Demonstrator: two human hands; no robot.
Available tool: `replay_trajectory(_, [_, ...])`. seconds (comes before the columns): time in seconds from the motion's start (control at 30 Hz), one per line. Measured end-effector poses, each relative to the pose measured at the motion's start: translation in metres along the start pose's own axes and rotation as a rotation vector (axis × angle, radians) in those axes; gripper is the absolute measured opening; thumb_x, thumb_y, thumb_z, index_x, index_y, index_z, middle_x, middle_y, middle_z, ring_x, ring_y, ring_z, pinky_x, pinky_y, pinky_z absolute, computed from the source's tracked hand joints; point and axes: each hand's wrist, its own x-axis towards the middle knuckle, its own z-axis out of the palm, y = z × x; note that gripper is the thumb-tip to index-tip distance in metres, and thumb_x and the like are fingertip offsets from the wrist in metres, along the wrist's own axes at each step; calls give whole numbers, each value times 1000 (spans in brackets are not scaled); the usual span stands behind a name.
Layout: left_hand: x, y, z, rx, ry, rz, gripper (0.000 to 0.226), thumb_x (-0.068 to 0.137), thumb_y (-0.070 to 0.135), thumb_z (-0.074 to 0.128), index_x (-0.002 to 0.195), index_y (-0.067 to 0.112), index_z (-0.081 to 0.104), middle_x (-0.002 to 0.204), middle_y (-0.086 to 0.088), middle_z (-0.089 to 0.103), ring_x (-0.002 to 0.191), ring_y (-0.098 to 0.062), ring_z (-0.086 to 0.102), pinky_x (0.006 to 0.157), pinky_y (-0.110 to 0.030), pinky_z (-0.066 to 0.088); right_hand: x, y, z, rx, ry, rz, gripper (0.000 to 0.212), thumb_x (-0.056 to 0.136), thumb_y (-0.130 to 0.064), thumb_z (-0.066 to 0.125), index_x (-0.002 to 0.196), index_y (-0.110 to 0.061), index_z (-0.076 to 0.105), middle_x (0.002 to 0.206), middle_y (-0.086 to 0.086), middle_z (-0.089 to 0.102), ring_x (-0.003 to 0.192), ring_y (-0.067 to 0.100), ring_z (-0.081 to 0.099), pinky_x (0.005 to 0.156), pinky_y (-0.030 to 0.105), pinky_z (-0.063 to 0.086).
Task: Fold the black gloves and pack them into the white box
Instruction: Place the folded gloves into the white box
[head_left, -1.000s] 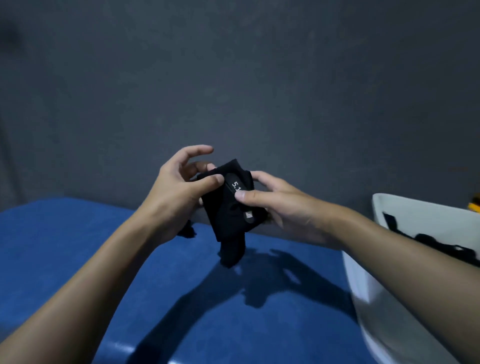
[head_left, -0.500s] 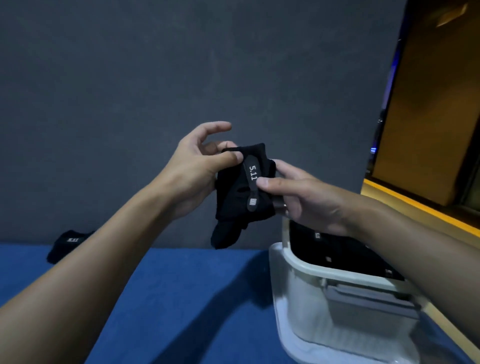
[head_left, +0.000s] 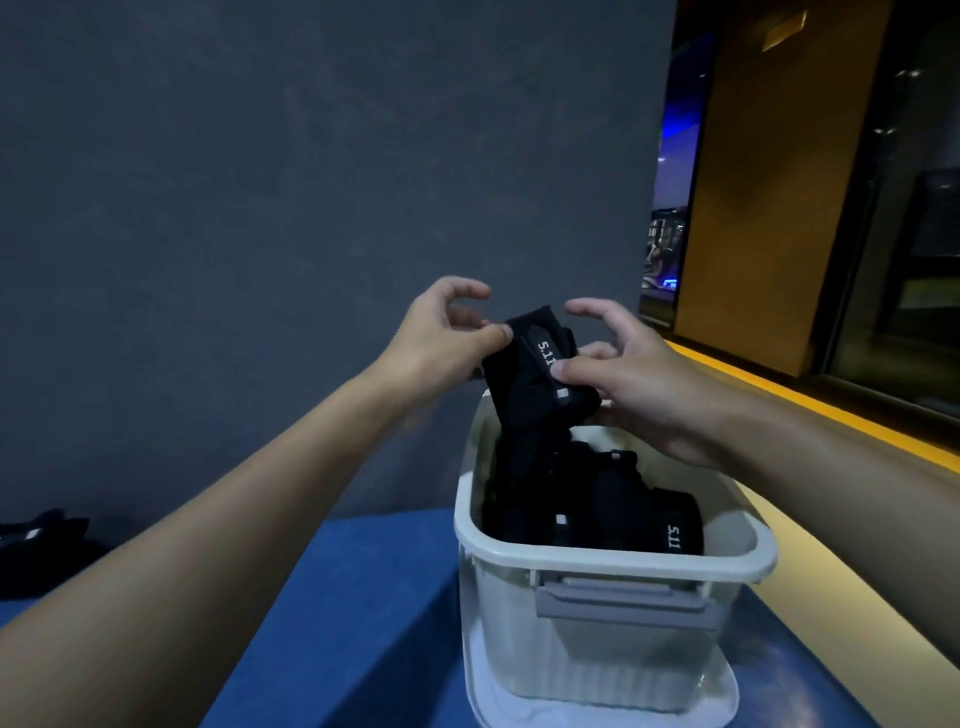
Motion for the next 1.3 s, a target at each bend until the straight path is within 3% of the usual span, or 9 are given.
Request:
replay_trajectory(0.13, [-2, -36, -10, 339, -90, 124, 18, 85, 23, 70, 101, 25, 61, 106, 0, 63, 98, -12, 62, 87, -24, 51, 12, 16, -5, -20, 75, 166, 56, 90, -5, 65, 134, -33, 43, 94, 14, 66, 70, 22, 63, 50, 30, 53])
replay_trajectory(0.27, [-9, -62, -17, 589, -245, 109, 10, 95, 29, 62, 105, 31, 63, 109, 18, 66, 111, 3, 59, 101, -29, 47, 30, 35, 0, -23, 78, 253, 55, 91, -5, 63, 133, -34, 43, 105, 17, 66, 77, 27, 66, 64, 40, 60])
replay_trajectory(0.43, [-17, -70, -20, 623, -256, 108, 14, 98, 29, 56, 107, 32, 66, 114, 18, 62, 109, 1, 58, 99, -30, 47, 36, 51, 8, -136, 32, 210, 38, 93, -6, 60, 123, -28, 54, 79, 6, 64, 63, 18, 62, 55, 29, 55])
replay_trajectory(0.57, [-20, -74, -18, 564, -231, 101, 18, 98, 28, 54, 109, 26, 68, 111, 16, 62, 107, -2, 60, 99, -34, 48, 38, 63, 7, -408, 10, 111, 23, 94, -19, 62, 117, -21, 63, 86, -5, 61, 70, 6, 58, 58, 12, 45])
replay_trajectory(0.7, [-20, -77, -18, 535, -228, 104, 18, 98, 27, 53, 109, 25, 68, 108, 15, 62, 106, 0, 61, 100, -34, 48, 35, 64, 5, -553, -120, 165, 50, 87, -42, 69, 132, -25, 57, 111, -11, 59, 105, 7, 57, 90, 19, 43])
replay_trajectory(0.8, [-21, -78, -19, 547, -233, 112, 19, 99, 27, 52, 109, 27, 67, 110, 16, 62, 106, 2, 60, 100, -31, 48, 36, 67, 1, -783, -184, 203, 72, 79, -54, 72, 143, -33, 44, 142, -2, 41, 134, 17, 34, 112, 34, 33])
replay_trajectory(0.9, [-21, -79, -19, 561, -235, 120, 21, 99, 28, 51, 111, 27, 68, 109, 16, 62, 106, 3, 59, 99, -31, 47, 34, 70, 1, -874, -204, 185, 75, 80, -57, 69, 145, -33, 41, 145, -4, 29, 137, 18, 18, 110, 32, 27])
replay_trajectory(1.07, [-22, -79, -18, 568, -229, 133, 21, 99, 28, 51, 111, 25, 68, 109, 15, 61, 104, 2, 59, 97, -28, 48, 37, 70, 2, -726, -104, 145, 83, 67, -75, 66, 137, -33, 51, 142, -5, 38, 138, 16, 29, 115, 38, 30])
replay_trajectory(1.3, [-22, -78, -17, 570, -231, 131, 21, 101, 26, 50, 112, 24, 67, 109, 15, 61, 100, 8, 58, 85, -11, 44, 38, 75, 1, -892, -103, 182, 76, 79, -65, 65, 142, -26, 46, 142, -1, 37, 136, 20, 24, 109, 38, 32])
